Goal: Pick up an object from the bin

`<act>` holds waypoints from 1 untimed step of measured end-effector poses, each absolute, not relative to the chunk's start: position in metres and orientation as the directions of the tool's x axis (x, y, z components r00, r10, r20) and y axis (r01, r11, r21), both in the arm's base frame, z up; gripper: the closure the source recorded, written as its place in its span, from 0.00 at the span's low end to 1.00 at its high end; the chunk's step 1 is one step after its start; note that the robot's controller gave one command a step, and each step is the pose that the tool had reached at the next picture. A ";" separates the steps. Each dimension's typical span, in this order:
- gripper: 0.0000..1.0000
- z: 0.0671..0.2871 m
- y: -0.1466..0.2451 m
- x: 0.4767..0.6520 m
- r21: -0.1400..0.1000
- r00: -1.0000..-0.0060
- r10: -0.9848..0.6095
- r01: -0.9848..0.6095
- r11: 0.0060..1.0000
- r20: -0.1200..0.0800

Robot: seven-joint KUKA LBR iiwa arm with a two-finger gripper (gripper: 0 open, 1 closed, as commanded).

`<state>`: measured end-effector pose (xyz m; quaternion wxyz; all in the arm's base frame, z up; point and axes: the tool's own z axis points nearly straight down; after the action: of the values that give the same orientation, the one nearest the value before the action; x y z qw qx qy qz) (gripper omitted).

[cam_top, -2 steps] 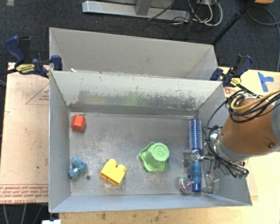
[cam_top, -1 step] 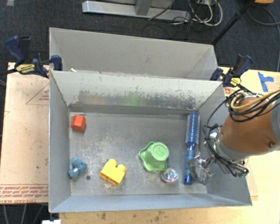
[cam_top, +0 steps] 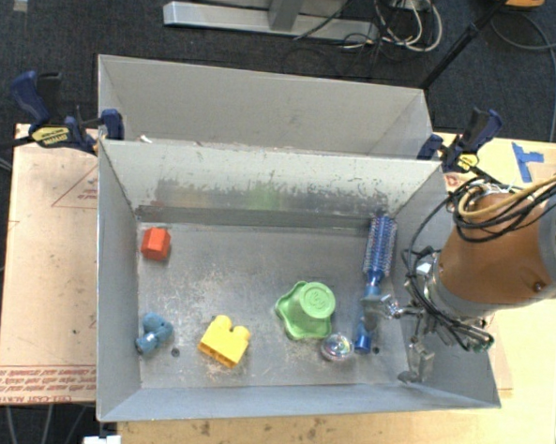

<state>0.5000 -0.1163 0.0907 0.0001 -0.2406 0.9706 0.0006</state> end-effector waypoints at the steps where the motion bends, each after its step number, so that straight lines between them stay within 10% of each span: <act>1: 0.00 0.070 -0.036 0.509 0.003 -0.923 -0.385 -0.385 0.923 -0.005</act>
Offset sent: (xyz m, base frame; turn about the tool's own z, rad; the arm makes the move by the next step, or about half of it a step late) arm 0.0071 0.0755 -0.0207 0.0957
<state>0.5087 -0.0359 0.0704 0.0020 -0.1964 0.9805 0.0017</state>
